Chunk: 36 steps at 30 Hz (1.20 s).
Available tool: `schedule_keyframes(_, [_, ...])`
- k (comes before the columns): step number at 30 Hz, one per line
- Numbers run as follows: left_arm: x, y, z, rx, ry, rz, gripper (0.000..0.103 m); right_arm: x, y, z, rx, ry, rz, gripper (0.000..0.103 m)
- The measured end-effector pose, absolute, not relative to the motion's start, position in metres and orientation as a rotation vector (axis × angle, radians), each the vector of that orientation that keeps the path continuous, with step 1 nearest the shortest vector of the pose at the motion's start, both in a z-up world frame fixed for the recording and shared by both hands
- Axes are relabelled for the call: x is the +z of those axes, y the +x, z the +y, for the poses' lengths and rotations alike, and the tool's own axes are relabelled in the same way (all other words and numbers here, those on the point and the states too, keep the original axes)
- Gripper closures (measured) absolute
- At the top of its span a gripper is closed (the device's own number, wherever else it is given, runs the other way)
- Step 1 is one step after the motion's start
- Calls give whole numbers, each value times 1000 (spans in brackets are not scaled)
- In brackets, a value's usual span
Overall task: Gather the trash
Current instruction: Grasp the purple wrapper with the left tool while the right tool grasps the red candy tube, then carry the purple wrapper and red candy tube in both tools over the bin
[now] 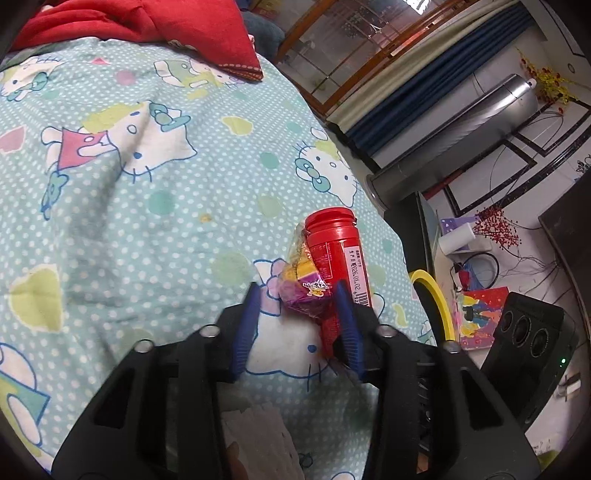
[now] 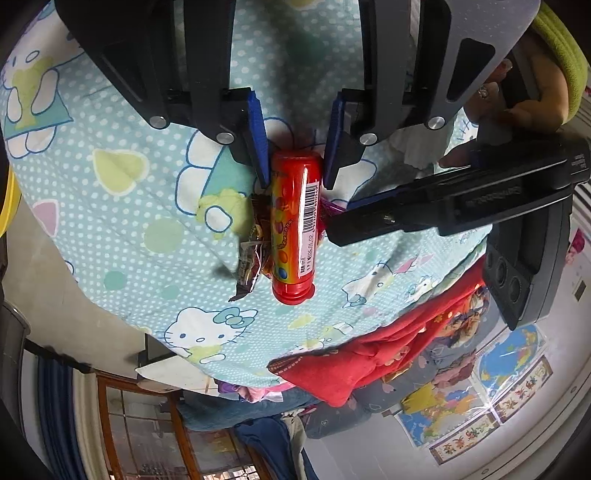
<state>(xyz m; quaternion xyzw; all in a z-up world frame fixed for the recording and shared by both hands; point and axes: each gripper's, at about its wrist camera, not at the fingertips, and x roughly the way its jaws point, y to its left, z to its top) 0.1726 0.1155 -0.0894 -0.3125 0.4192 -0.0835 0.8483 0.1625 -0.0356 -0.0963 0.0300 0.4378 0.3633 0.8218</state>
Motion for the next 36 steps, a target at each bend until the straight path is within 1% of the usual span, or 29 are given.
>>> schedule_keyframes(1, [-90,173,115,-179,-660,887,80,-96,162,-37,773,68,933,76])
schedule_keyframes(2, [-92,173,114,-186,-663,890,82,-96,162,-38,771,71,934,76])
schedule_keyframes(7, [-89,171,110,-187,-639,879,86,-94,160,-44,767,77,933,76])
schedule_keyframes(13, [-79,161,116,-158,-630,829,86,-87,155,-50,777,78,923,76])
schedule_keyframes(22, [-47,139,130,-110,-590,724,86,-70,143,-67,787,64,887,76])
schedule_keyframes(36, [-17,131,90,-171,-497,665,86,-50,150,-132,656,108,830,76])
